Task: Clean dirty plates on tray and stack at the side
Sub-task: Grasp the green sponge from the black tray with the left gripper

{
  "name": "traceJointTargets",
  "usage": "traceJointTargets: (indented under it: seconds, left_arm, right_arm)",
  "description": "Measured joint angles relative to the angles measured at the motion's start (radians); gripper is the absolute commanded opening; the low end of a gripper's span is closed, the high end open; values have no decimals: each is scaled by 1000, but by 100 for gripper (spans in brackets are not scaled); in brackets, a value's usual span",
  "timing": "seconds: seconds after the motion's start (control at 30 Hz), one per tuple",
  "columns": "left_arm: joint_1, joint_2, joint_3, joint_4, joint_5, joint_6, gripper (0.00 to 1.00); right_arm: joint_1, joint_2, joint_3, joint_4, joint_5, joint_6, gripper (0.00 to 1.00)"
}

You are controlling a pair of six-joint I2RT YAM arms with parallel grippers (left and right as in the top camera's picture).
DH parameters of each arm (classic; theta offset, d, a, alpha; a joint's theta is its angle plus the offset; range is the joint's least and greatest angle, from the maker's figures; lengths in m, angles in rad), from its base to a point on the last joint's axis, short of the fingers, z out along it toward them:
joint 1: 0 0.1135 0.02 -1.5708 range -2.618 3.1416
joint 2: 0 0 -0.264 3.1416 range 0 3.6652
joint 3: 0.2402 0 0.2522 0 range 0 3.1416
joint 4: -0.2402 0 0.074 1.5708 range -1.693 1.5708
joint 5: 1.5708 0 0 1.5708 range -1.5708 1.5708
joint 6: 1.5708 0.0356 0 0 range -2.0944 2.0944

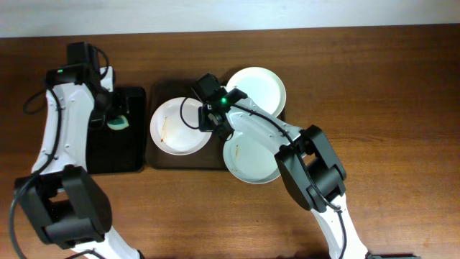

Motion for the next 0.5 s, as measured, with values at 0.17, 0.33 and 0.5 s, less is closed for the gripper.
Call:
traceJointTargets:
  seconds: [0.17,0.33,0.5]
  left_arm:
    - [-194,6,0,71,0,-16,1]
    - [-198,158,0,121,111,-19,1]
    - [-204,256,0,152,159,-18,1]
  right_arm:
    - [0,0,0,1,0,-3,4]
    - [-46,0,0,8,-168,-59,4]
    - [-98,8,0,2,-276,-108,4]
